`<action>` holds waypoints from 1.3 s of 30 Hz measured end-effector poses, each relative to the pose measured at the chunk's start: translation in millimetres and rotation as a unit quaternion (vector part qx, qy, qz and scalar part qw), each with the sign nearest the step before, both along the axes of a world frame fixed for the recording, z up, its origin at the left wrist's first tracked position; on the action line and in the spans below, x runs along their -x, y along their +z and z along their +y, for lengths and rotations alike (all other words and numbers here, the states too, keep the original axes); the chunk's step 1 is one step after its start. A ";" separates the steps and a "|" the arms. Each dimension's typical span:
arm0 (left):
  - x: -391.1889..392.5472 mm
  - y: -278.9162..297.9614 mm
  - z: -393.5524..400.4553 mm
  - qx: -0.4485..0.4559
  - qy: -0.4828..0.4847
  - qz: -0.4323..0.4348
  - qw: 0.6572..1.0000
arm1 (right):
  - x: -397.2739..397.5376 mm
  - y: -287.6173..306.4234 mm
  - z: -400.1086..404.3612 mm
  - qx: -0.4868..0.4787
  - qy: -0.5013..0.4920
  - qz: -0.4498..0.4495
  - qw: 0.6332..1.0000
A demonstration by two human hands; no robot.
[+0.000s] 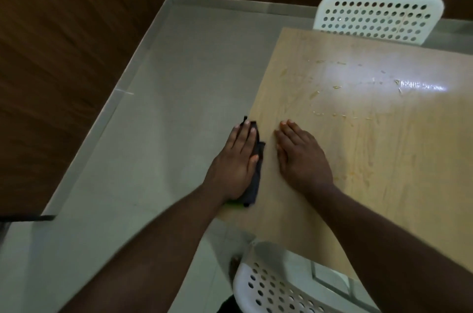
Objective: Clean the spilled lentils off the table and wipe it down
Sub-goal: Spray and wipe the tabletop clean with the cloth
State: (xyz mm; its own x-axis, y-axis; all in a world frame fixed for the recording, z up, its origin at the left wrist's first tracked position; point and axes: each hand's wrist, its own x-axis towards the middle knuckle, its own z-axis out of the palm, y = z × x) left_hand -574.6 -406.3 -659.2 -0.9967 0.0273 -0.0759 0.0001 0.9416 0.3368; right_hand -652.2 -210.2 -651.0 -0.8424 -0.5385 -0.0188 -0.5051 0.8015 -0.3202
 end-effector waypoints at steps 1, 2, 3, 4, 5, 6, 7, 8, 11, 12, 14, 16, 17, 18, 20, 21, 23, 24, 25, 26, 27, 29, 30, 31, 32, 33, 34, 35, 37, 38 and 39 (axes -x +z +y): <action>23.7 0.2 1.0 0.001 0.006 0.006 1.000 | -0.2 -0.7 1.0 0.003 0.000 0.002 1.000; 45.9 1.7 2.2 0.003 0.010 0.003 1.000 | 0.2 -1.1 2.1 0.006 0.000 0.002 1.000; 67.6 3.5 1.4 0.006 0.012 0.000 1.000 | 3.8 -0.6 1.5 0.008 -0.003 0.001 1.000; 82.3 4.7 1.0 0.008 0.012 -0.004 1.000 | 4.6 -0.8 0.6 0.010 -0.009 -0.003 1.000; 90.6 4.7 0.1 0.012 0.012 -0.003 1.000 | 4.8 -1.6 -1.0 0.012 -0.017 -0.006 1.000; 93.6 4.6 0.1 0.008 0.010 -0.006 1.000 | 5.8 -2.3 -0.8 0.012 -0.027 -0.011 1.000; 89.0 5.5 2.2 0.007 0.006 -0.009 1.000 | 6.0 0.1 1.0 0.012 -0.035 -0.017 0.999; 75.8 6.7 2.7 0.012 0.002 -0.013 1.000 | 4.4 1.7 2.0 0.014 -0.037 -0.019 0.999; 29.3 11.0 3.2 0.010 -0.011 -0.021 1.000 | 10.0 6.5 3.4 0.026 -0.029 -0.014 0.999; 22.3 13.0 1.4 0.006 -0.020 -0.034 0.999 | 17.1 8.4 1.5 0.026 -0.027 -0.007 0.999; 30.7 13.4 -2.7 0.005 -0.026 -0.039 0.999 | 38.2 12.3 -5.0 0.002 -0.041 0.003 0.999; 68.1 10.2 -6.7 0.007 -0.033 -0.026 0.999 | 73.1 16.3 -14.3 -0.017 -0.071 0.011 0.997; 94.5 7.2 -7.6 0.008 -0.040 -0.021 0.999 | 95.5 17.1 -17.9 -0.021 -0.094 0.011 0.995; 117.8 6.0 -7.4 0.011 -0.043 -0.018 0.999 | 113.7 17.9 -19.5 -0.021 -0.113 0.011 0.993; 165.1 5.0 -7.1 0.019 -0.047 -0.011 0.999 | 139.8 16.4 -20.7 -0.016 -0.141 0.015 0.990; 188.4 5.7 -6.9 0.020 -0.050 -0.002 0.999 | 145.8 15.1 -22.1 -0.011 -0.152 0.018 0.988; 237.2 10.5 -6.1 0.024 -0.062 0.014 0.998 | 151.0 11.0 -24.6 -0.004 -0.167 0.022 0.986; 258.2 13.7 -5.4 0.028 -0.062 0.013 0.998 | 149.7 8.6 -24.5 -0.005 -0.171 0.020 0.985; 279.4 13.7 -5.0 0.038 -0.059 0.012 0.997 | 151.2 5.4 -25.3 -0.003 -0.177 0.014 0.984; 295.5 12.8 -3.7 0.052 -0.054 0.012 0.997 | 152.4 4.3 -25.3 -0.002 -0.183 0.007 0.983; 299.4 9.8 -3.1 0.062 -0.039 0.016 0.997 | 150.7 3.9 -25.3 0.000 -0.179 0.007 0.984; 291.2 4.5 1.0 0.076 -0.022 0.007 0.997 | 151.5 3.7 -23.9 -0.008 -0.176 0.000 0.984; 274.1 5.9 2.2 0.082 -0.022 0.000 0.996 | 151.2 5.5 -24.3 -0.014 -0.176 -0.005 0.984; 252.3 6.6 2.8 0.089 -0.028 -0.004 0.996 | 149.4 6.5 -24.9 -0.020 -0.176 -0.008 0.984; 232.0 9.3 2.4 0.090 -0.036 -0.012 0.995 | 149.1 8.2 -25.0 -0.029 -0.176 -0.008 0.984; 216.1 11.6 0.2 0.081 -0.047 -0.025 0.995 | 149.6 8.7 -25.2 -0.036 -0.174 -0.010 0.984; 206.0 12.8 -2.4 0.071 -0.057 -0.034 0.995 | 149.3 8.1 -25.3 -0.042 -0.172 -0.013 0.984; 210.5 14.6 -5.4 0.066 -0.066 -0.035 0.995 | 152.5 9.7 -25.8 -0.042 -0.174 -0.015 0.984; 241.2 12.5 -7.1 0.066 -0.064 -0.024 0.995 | 154.2 10.4 -26.2 -0.037 -0.176 -0.020 0.984; 266.1 11.4 -6.6 0.064 -0.059 -0.013 0.996 | 155.0 9.3 -26.4 -0.032 -0.176 -0.023 0.984; 293.9 11.6 -5.4 0.065 -0.056 -0.004 0.996 | 154.7 8.6 -26.2 -0.028 -0.176 -0.024 0.984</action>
State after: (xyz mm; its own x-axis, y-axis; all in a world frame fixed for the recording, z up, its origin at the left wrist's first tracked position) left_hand -868.5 -411.7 -647.6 -0.9873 0.1278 -0.0942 0.1055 0.9715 0.2124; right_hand -806.9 -236.4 -642.3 -0.9739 -0.2107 -0.0841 -0.1788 0.9411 -0.2870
